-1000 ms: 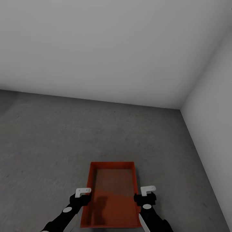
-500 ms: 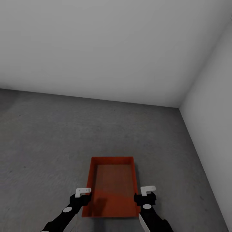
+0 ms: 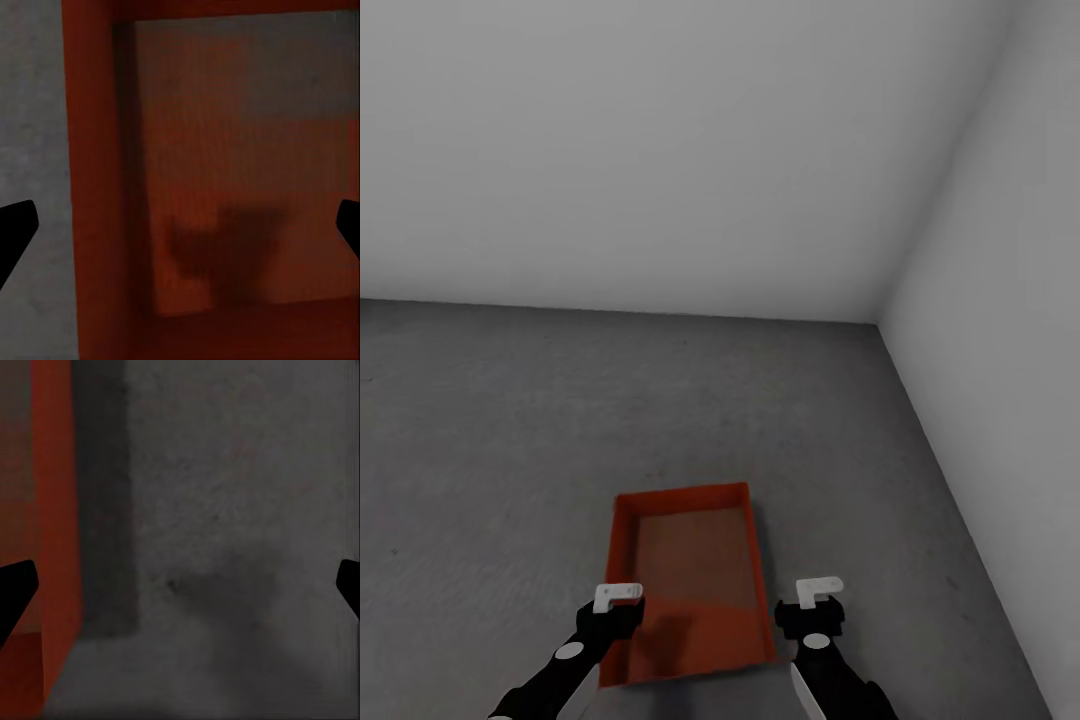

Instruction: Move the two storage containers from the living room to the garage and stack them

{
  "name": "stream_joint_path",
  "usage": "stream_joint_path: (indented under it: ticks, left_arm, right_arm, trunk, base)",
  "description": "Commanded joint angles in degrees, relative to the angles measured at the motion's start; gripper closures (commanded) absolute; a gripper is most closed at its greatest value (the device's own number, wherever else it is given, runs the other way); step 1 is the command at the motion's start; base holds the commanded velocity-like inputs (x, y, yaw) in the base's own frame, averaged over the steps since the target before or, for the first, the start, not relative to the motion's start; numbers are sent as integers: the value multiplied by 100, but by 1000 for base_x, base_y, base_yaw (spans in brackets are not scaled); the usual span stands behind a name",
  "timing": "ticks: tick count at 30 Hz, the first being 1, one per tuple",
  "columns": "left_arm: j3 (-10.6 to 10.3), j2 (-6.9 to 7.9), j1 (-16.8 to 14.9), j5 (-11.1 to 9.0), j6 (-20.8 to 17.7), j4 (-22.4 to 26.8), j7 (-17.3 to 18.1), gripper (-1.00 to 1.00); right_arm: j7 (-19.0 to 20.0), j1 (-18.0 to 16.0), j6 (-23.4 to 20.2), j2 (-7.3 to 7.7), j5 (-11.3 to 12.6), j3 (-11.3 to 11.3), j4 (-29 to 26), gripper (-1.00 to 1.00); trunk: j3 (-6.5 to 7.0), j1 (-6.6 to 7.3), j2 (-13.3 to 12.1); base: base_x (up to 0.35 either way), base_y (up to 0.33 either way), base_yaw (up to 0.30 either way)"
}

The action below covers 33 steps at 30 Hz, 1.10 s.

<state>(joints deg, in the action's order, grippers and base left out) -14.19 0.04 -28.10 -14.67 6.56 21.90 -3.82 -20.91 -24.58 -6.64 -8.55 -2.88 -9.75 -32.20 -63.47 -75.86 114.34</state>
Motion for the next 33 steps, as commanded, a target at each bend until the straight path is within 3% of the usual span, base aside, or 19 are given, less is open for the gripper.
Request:
stream_joint_path:
  ticks: [1, 33]
  left_arm:
    - [-48, 4, -2, -49, 22, -1, -41, -100]
    - [-47, 4, -2, -53, 30, -1, -54, -100]
  right_arm:
    - [-37, -3, -56, 2, -30, -27, -6, -100]
    - [-45, -3, -57, 2, -37, -27, -6, -100]
  trunk:
    - [-4, 1, 1]
    - [-2, 1, 1]
  base:
    - [0, 0, -287]
    - [0, 0, -290]
